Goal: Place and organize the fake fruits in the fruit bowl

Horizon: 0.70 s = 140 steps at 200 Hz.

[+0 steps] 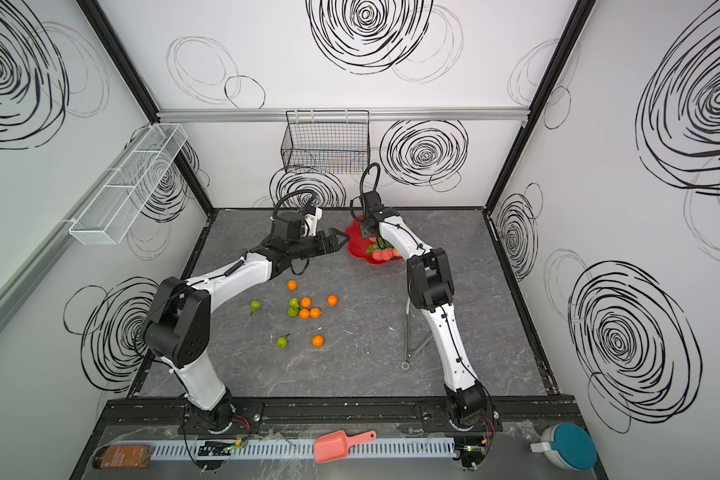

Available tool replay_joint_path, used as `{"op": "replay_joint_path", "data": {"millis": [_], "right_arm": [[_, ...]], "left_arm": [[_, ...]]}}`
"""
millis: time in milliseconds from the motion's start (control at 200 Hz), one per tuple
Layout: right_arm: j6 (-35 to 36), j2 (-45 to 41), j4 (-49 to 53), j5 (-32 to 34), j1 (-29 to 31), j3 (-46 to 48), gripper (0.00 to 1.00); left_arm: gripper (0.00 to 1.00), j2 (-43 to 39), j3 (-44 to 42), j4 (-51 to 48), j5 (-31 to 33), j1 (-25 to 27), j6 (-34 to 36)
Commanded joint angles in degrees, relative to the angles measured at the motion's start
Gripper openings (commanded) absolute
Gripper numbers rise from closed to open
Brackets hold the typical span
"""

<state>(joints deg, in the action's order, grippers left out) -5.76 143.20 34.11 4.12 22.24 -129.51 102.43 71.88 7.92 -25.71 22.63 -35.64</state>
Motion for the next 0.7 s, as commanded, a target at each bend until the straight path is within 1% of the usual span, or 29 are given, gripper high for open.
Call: {"op": "replay_joint_path", "data": {"millis": [0, 195, 695], "right_arm": [[1.36, 1.58, 1.20, 1.34, 0.36, -1.40, 0.57], [1.54, 2.51, 1.39, 0.65, 0.36, -1.79, 0.57], [1.80, 4.50, 2.59, 1.62, 0.33, -2.18, 0.57]], "left_arm": [[0.96, 0.18, 0.94, 2.98, -0.66, -0.68, -0.41], [0.96, 0.30, 0.98, 2.97, -0.81, -0.97, -0.66], [0.96, 0.31, 0.98, 2.98, -1.08, -1.28, -0.92]]}}
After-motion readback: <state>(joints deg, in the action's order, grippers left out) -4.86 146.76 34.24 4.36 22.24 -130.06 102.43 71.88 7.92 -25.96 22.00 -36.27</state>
